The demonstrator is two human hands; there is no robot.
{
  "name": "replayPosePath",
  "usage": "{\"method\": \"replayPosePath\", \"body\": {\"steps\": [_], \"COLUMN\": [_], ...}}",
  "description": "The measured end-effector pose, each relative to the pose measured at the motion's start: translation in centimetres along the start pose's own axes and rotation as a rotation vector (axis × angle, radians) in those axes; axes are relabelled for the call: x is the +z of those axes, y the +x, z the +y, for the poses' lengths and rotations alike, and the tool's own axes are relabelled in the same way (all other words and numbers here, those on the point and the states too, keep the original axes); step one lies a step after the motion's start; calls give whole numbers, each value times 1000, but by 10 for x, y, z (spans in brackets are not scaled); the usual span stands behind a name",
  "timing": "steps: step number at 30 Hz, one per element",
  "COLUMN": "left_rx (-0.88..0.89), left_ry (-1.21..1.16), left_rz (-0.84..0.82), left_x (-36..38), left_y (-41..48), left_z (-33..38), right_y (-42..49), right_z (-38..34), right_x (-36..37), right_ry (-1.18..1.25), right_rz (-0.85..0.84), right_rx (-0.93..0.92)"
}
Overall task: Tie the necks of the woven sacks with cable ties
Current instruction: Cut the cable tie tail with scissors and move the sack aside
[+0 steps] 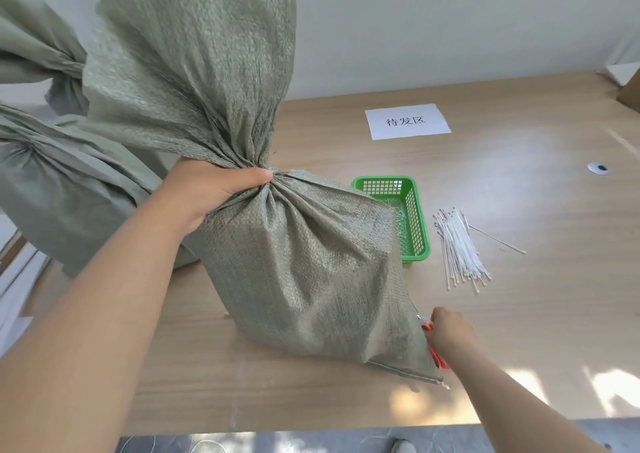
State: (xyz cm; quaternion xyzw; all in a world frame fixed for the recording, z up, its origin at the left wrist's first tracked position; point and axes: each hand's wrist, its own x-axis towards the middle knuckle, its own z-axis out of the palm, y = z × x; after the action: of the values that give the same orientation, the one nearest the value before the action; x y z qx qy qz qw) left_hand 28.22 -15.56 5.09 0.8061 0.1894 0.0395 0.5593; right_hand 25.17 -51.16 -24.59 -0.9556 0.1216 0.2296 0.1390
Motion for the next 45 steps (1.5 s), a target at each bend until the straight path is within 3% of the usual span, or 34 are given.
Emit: {"method": "replayPosePath", "body": {"steps": [6, 10, 13, 16, 21, 26, 29, 36, 45], "left_rx": [47, 123, 155, 121, 134, 125, 127, 35, 99], "left_ry": [20, 170, 297, 321, 205, -298, -459, -417, -336], "left_rz": [-23, -28, -51, -102, -228, -402, -441, -512, -502], "left_x": [-3, -8, -12, -23, -50, -55, -47, -32, -43], "left_y": [-8, -11, -16, -18, -7, -4, -10, -7, 0], "left_z": [0, 4, 7, 6, -30, -90, -115, -146, -151], "right_y": [-24, -73, -99, -113, -119, -119, -120, -124, -139], "right_z": [-79, -124, -139, -148, -139, -121, -115, -116, -129], "right_x": [-116, -181, -198, -199, -190, -177, -164, -140, -132], "right_ry": [630, 970, 926, 764, 748, 790, 869, 1043, 1104], "right_rz": [312, 300, 173, 94, 55, -42, -92, -74, -5], "right_rx": [-220, -514, -727, -799, -743, -667, -632, -555, -565]}}
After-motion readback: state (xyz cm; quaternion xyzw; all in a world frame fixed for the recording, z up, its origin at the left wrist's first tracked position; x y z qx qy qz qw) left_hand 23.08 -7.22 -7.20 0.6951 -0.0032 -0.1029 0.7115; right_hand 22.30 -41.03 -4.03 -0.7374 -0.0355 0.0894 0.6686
